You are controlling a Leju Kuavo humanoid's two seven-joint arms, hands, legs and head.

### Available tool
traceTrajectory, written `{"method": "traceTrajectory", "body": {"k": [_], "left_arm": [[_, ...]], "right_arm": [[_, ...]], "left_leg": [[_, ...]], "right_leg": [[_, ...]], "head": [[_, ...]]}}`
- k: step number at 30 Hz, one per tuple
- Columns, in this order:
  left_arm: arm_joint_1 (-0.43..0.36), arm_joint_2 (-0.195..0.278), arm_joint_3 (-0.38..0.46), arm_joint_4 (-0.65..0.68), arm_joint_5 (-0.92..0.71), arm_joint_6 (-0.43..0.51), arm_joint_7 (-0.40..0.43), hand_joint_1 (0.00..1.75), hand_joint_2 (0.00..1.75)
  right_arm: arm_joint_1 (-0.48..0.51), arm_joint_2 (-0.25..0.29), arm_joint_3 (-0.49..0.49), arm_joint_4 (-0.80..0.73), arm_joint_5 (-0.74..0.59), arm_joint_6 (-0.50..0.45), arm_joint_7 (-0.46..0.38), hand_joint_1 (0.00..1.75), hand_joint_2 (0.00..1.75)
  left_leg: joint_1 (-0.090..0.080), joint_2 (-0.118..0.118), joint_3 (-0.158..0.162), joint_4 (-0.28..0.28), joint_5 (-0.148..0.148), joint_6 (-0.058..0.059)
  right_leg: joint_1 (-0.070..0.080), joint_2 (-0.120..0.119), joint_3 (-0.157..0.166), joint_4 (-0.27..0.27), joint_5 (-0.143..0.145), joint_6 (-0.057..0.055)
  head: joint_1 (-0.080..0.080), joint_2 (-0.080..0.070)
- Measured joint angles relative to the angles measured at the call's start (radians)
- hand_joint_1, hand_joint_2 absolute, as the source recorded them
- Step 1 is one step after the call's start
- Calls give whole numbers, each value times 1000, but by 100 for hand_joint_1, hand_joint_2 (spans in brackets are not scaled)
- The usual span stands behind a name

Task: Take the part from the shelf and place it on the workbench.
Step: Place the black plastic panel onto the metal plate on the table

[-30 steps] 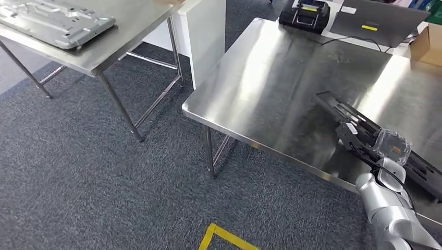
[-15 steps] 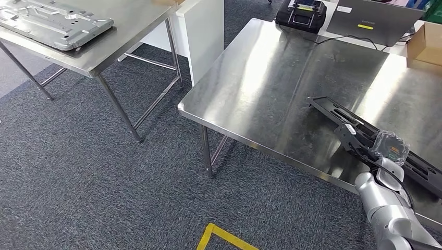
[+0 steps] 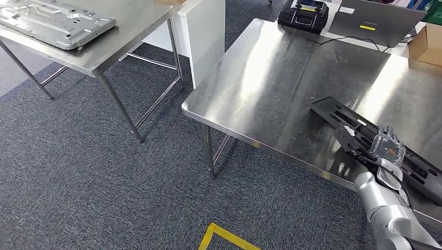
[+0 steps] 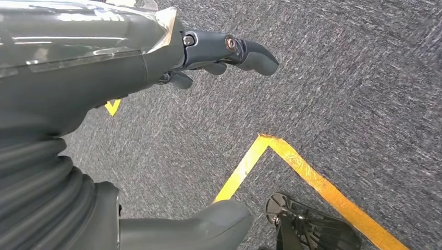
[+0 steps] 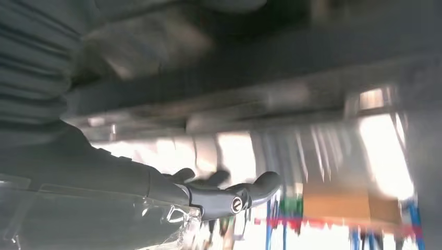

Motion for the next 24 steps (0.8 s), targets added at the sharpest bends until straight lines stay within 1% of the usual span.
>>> {"method": "traceTrajectory", "body": {"k": [4,8,9,11,13,15,17,19,21,24], "left_arm": [[0,-1,1,0,-3,0,9,0,175],[0,-1,3,0,-4,0,12,0,175],[0,-1,5,0,-3,2,13,0,175],[0,-1,9,0,2,6,13,0,175],[0,-1,16,0,7,11,13,0,175],[0,-2,23,0,9,14,13,0,175],[1,-3,28,0,10,16,13,0,87],[1,-4,31,0,14,20,13,0,0],[1,-6,35,0,19,27,15,0,0],[0,-12,47,0,22,40,28,0,0]], "right_arm": [[-23,9,-17,-5,-18,222,17,0,0],[-60,11,-28,-20,-46,391,11,0,0],[-65,12,-30,-27,-56,421,-1,0,0],[-68,14,-31,-49,-76,449,-35,0,0],[-68,20,-27,-86,-95,451,-66,0,0],[-68,25,-18,-126,-111,452,-75,0,0],[-66,29,-10,-158,-123,445,-78,0,0],[-55,34,5,-200,-135,405,-84,0,0],[-27,37,38,-282,-142,341,-70,0,0],[30,40,98,-446,-130,270,-5,0,0]], "left_leg": [[-1,0,0,1,0,1],[-1,0,0,2,1,2],[-1,0,0,2,1,2],[-1,0,-2,2,2,3],[-2,0,-2,2,2,4],[-2,0,-2,2,3,4],[-2,0,-2,2,3,5],[-2,0,-3,2,3,5],[-2,0,-3,2,3,5],[-3,0,-3,2,3,5]], "right_leg": [[-1,0,0,0,0,0],[-1,0,0,0,1,2],[-1,0,0,0,1,2],[-1,0,0,0,2,3],[-1,0,-1,0,3,4],[-1,-1,-1,0,3,4],[-1,-1,-1,0,3,4],[-1,-1,-1,0,3,4],[-2,-1,-2,0,3,4],[-2,-1,-2,0,3,4]], "head": [[0,0],[0,0],[0,0],[0,0],[0,0],[0,0],[0,0],[0,0],[0,0],[0,0]]}}
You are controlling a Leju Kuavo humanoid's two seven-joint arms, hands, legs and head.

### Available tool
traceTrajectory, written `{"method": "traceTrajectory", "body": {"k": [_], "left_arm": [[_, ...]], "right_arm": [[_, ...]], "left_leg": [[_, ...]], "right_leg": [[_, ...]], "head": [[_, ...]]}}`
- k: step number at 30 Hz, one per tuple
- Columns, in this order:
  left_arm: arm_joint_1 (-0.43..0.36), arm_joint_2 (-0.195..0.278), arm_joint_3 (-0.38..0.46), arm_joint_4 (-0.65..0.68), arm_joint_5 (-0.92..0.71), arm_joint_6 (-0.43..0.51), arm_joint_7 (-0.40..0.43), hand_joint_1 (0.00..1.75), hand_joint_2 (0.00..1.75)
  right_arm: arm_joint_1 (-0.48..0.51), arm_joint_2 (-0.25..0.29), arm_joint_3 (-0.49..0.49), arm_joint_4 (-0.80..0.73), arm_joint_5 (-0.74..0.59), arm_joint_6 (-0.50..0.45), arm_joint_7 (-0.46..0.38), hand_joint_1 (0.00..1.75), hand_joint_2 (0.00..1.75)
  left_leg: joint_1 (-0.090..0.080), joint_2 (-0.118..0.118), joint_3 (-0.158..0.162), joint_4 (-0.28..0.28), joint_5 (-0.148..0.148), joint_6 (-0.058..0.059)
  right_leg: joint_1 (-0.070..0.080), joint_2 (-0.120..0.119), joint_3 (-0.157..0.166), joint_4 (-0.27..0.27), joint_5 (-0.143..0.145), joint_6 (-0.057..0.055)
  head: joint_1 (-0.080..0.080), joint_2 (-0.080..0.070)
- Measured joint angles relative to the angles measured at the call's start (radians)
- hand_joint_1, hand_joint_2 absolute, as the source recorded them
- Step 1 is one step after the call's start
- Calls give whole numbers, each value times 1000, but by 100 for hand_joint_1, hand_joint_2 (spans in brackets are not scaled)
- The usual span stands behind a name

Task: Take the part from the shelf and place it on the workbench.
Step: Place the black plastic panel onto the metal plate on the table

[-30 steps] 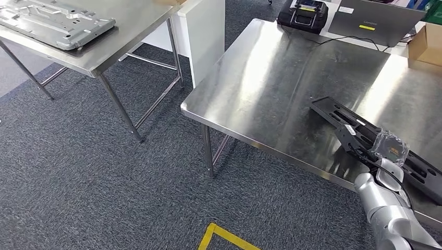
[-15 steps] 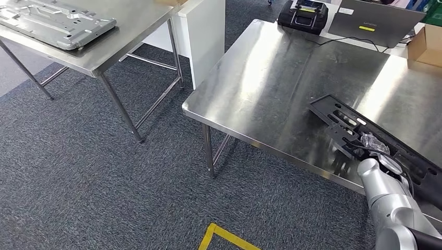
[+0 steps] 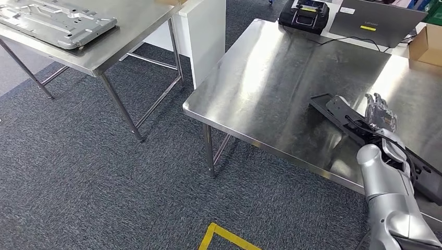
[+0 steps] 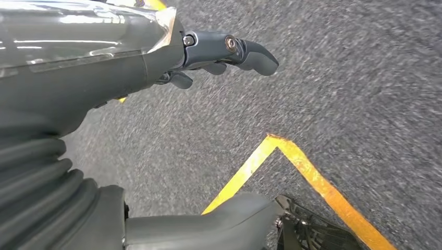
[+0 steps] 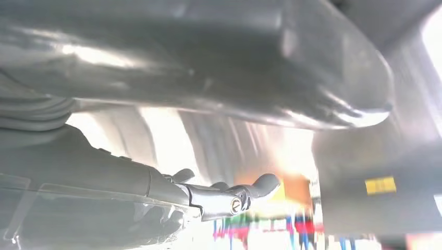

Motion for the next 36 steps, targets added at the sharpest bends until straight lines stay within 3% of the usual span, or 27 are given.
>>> {"method": "traceTrajectory", "body": {"k": [7,12,16,24,36], "left_arm": [[1,-14,16,0,6,13,24,0,0],[1,-28,28,0,7,19,25,0,0],[1,-39,30,0,7,19,18,0,0],[1,-56,36,0,7,20,4,0,0],[1,-54,49,0,9,14,-1,0,0]], "right_arm": [[185,0,90,-407,143,-217,59,0,0],[299,17,129,-628,141,-455,-80,0,0],[388,34,169,-753,70,-542,-173,0,0],[543,56,186,-886,-91,-569,-334,0,0],[657,60,172,-914,-269,-569,-399,0,0]], "left_leg": [[0,0,-2,0,0,0],[0,0,-2,0,0,0],[0,0,-2,0,0,0],[0,0,-2,0,-1,0],[-5,-1,-6,8,-8,10]], "right_leg": [[0,0,-2,0,0,0],[0,0,-2,0,0,0],[-1,-1,-3,0,0,0],[-1,0,-3,0,0,0],[-13,0,-4,-2,1,3]], "head": [[0,0],[0,0],[0,0],[0,0],[0,0]]}}
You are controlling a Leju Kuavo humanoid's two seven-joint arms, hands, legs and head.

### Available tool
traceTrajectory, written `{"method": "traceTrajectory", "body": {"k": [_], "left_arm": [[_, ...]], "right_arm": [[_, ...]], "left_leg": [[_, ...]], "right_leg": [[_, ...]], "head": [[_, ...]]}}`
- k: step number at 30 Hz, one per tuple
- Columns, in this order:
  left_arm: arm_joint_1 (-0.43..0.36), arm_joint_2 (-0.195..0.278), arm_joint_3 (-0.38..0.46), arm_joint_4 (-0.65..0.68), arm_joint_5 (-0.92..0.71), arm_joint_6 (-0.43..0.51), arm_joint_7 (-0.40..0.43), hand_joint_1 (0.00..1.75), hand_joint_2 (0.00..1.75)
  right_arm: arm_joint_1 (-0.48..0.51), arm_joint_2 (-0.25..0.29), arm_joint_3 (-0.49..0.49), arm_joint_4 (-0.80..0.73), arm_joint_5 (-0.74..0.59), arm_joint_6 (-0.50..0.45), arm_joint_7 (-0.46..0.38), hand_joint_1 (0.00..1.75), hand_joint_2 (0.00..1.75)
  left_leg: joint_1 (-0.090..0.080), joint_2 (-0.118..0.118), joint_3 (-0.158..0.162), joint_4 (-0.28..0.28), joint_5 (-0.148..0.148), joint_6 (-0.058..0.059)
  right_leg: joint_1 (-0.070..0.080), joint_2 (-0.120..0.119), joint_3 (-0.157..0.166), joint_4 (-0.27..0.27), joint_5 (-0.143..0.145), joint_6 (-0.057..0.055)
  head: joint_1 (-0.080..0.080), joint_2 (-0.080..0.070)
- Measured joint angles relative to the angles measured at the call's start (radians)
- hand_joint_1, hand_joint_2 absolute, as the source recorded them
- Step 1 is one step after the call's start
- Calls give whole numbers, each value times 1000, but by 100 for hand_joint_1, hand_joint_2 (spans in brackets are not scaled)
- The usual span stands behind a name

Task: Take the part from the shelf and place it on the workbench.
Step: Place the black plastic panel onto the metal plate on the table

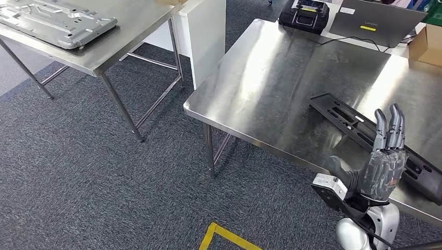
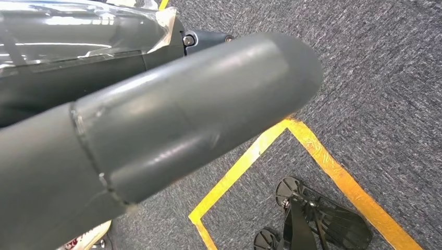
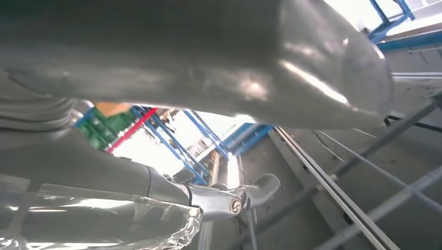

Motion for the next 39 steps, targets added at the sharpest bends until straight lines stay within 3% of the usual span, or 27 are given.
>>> {"method": "traceTrajectory", "body": {"k": [3,5,8,10,11,13,14,16,19,20,22,24,25,26,29,31,34,35,37,39], "left_arm": [[0,-1,5,0,1,0,0,0,0],[0,-3,5,0,1,0,0,0,0],[0,-3,5,0,1,1,0,0,0],[0,-3,5,0,1,1,0,0,0],[0,-4,5,0,1,1,0,0,0],[0,-5,5,0,2,4,0,0,0],[-1,-5,6,0,3,7,2,0,0],[-1,-8,7,0,7,19,5,0,0],[-1,-13,11,0,10,31,6,0,0],[-1,-15,12,0,10,32,6,0,0],[-1,-18,12,1,10,33,6,0,0],[-1,-20,13,1,10,32,6,0,0],[-1,-20,13,1,10,32,6,0,0],[0,-20,13,1,10,31,6,0,0],[-1,-20,13,1,10,30,6,0,0],[-3,-20,13,1,10,30,7,0,0],[-3,-22,15,1,10,31,8,0,0],[-4,-23,16,1,10,32,8,0,0],[-5,-25,19,1,10,32,8,0,0],[-5,-26,22,1,10,32,9,0,0]], "right_arm": [[11,0,0,-7,-9,0,-7,0,0],[15,-2,-1,-12,-11,0,-8,0,0],[20,-6,-4,-14,-12,-1,-9,0,0],[27,-8,-6,-14,-12,0,-9,0,0],[29,-8,-7,-14,-15,0,-9,0,0],[31,-9,-8,-14,-38,0,-14,0,0],[32,-10,-8,-14,-62,1,-20,0,0],[40,-14,-8,-18,-127,5,-40,0,0],[58,-21,-9,-25,-200,15,-71,0,0],[63,-22,-9,-27,-209,17,-77,0,0],[73,-22,-9,-30,-219,21,-83,0,0],[85,-21,-9,-31,-219,26,-84,0,0],[92,-19,-9,-32,-217,30,-84,0,0],[98,-17,-9,-34,-214,36,-84,0,0],[111,-12,-14,-47,-204,51,-84,0,0],[115,-9,-17,-56,-200,58,-84,0,0],[118,-6,-20,-63,-200,66,-85,0,0],[119,-4,-22,-64,-200,69,-86,0,0],[119,-3,-26,-65,-201,73,-88,0,0],[120,-2,-28,-65,-202,75,-89,0,0]], "left_leg": [[3,1,3,-6,4,10],[10,5,11,-25,16,21],[14,9,12,-35,24,28],[14,9,8,-34,26,25],[15,9,7,-33,28,22],[18,9,3,-26,29,13],[17,9,2,-20,27,6],[14,8,0,-12,23,-9],[19,7,-3,-6,19,-25],[21,7,-11,13,1,-30],[24,5,-51,113,-73,-37],[24,4,-98,242,-141,-41],[24,4,-105,272,-151,-40],[24,3,-92,264,-142,-38],[23,-2,23,81,-68,-25],[18,-5,62,6,-49,-18],[11,-3,59,-7,-38,-2],[12,-1,58,-12,-31,7],[14,3,50,-20,-17,23],[11,5,35,-20,-8,30]], "right_leg": [[1,0,1,-4,2,7],[3,0,-10,24,-19,6],[3,1,-84,198,-109,-5],[1,0,-111,273,-136,2],[-1,0,-96,256,-129,12],[-9,-3,-15,119,-86,32],[-9,-5,21,53,-67,34],[-5,-5,50,-3,-52,19],[-4,-1,48,0,-42,-10],[-5,-1,47,0,-37,-19],[-5,-1,43,0,-29,-32],[1,-1,36,0,-25,-37],[3,-1,33,1,-24,-38],[4,-1,31,1,-23,-38],[8,0,29,2,-19,-36],[13,1,26,3,-15,-29],[15,1,19,1,-9,-11],[15,0,12,13,-19,-8],[14,0,-27,101,-75,-16],[14,0,-80,234,-141,-23]], "head": [[0,0],[1,0],[2,0],[2,0],[2,0],[3,0],[3,0],[2,0],[0,0],[-1,0],[-2,0],[-3,0],[-3,0],[-3,0],[-3,0],[-2,0],[-2,0],[-2,0],[1,0],[2,0]]}}
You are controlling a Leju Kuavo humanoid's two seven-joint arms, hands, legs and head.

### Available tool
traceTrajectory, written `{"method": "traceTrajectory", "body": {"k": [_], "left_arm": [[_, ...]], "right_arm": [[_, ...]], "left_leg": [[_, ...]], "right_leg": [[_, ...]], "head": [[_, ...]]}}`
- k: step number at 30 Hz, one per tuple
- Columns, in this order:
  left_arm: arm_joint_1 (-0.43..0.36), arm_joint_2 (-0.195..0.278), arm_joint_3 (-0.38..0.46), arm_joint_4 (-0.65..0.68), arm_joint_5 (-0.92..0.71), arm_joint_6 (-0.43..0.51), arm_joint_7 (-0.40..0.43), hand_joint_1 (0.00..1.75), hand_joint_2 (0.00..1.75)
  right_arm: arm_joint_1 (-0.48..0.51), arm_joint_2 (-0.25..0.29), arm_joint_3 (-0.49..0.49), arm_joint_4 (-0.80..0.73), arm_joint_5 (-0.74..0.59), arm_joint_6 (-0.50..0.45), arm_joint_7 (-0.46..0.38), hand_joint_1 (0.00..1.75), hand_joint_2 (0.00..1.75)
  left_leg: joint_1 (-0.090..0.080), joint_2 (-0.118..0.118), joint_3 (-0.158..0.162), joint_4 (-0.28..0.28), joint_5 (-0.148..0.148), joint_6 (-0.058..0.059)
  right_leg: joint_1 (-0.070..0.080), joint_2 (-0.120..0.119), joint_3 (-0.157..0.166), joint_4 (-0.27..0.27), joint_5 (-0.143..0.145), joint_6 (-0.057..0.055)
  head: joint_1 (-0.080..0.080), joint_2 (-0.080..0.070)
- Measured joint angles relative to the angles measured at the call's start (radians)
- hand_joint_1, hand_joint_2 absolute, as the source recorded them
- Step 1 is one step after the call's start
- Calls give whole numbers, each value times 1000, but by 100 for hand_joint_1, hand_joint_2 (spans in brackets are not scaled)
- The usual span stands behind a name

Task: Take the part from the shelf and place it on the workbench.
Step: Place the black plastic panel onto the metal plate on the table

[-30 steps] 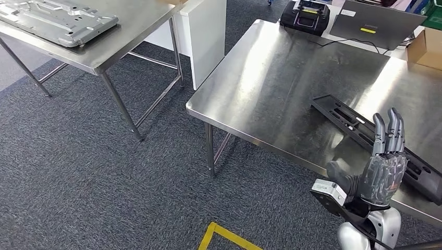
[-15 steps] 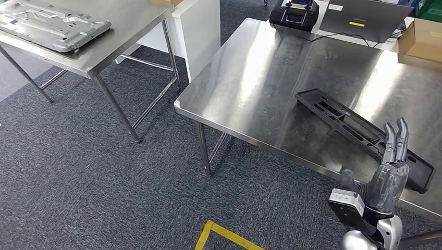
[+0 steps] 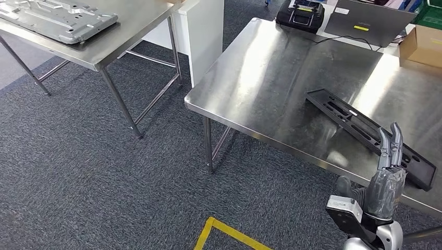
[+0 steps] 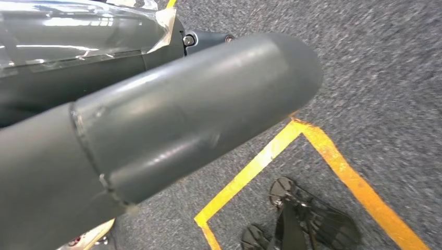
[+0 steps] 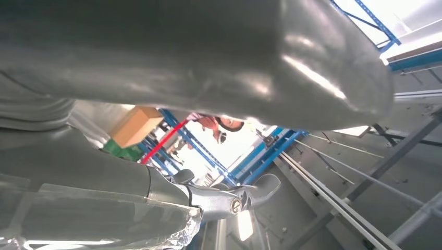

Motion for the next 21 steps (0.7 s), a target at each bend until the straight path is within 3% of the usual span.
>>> {"method": "traceTrajectory", "body": {"k": [1,2,3,5,7,9,10,11,13,15,16,17,18,21], "left_arm": [[0,-1,1,0,0,0,0,0,0],[0,-1,3,0,0,0,0,0,0],[0,-2,4,0,0,-1,1,0,0],[0,-4,6,0,0,-1,1,0,0],[0,-5,7,0,0,-2,1,0,0],[0,-6,8,0,0,-2,1,0,0],[0,-7,8,0,0,-2,1,0,0],[0,-7,8,0,0,-2,1,0,0],[0,-6,8,0,0,-4,1,0,0],[0,-7,8,0,0,-8,1,0,0],[0,-7,8,0,0,-10,1,0,0],[0,-7,8,0,0,-12,1,0,0],[1,-6,8,0,0,-13,1,0,0],[0,-5,8,0,0,-13,1,0,0]], "right_arm": [[1,1,-1,0,0,0,0,0,0],[2,1,-2,0,0,0,0,0,0],[2,2,-4,0,-1,0,-1,0,0],[2,2,-6,0,-2,1,-3,0,0],[2,2,-9,0,-5,1,-6,0,0],[3,3,-10,0,-6,2,-8,0,0],[3,3,-11,0,-7,3,-9,0,0],[3,3,-11,0,-8,4,-10,0,0],[3,3,-12,0,-13,6,-12,0,0],[3,3,-12,0,-24,9,-13,0,0],[4,3,-13,1,-29,10,-14,0,0],[4,3,-13,1,-33,11,-14,0,0],[4,3,-13,2,-37,11,-14,0,0],[4,3,-14,2,-33,10,-15,0,0]], "left_leg": [[-1,1,-7,0,4,0],[-2,1,-13,1,9,0],[-3,1,-17,1,13,-2],[-5,1,-22,4,18,-8],[-8,1,-23,8,22,-16],[-8,2,-24,8,27,-28],[-6,2,-27,10,27,-34],[-4,0,-32,20,18,-40],[1,-4,-62,93,-42,-52],[6,-5,-110,222,-119,-64],[9,-5,-126,273,-139,-68],[12,-5,-126,290,-140,-71],[14,-5,-105,266,-122,-72],[17,1,7,73,-50,-67]], "right_leg": [[0,0,-13,41,-16,3],[0,0,-8,47,-17,9],[0,0,20,9,-3,17],[0,-1,112,-142,41,27],[3,-1,167,-244,67,20],[8,0,167,-253,75,6],[4,0,166,-254,80,-1],[0,0,166,-256,86,-9],[-8,-2,163,-258,98,-22],[-6,-3,152,-256,107,-26],[-6,-3,146,-254,110,-25],[-6,-3,141,-251,112,-24],[-7,-3,137,-249,113,-23],[-5,-4,133,-242,113,-18]], "head": [[0,0],[0,0],[0,0],[0,0],[-1,0],[-2,0],[-2,0],[-2,0],[-4,0],[-5,0],[-5,0],[-6,0],[-5,0],[-5,0]]}}
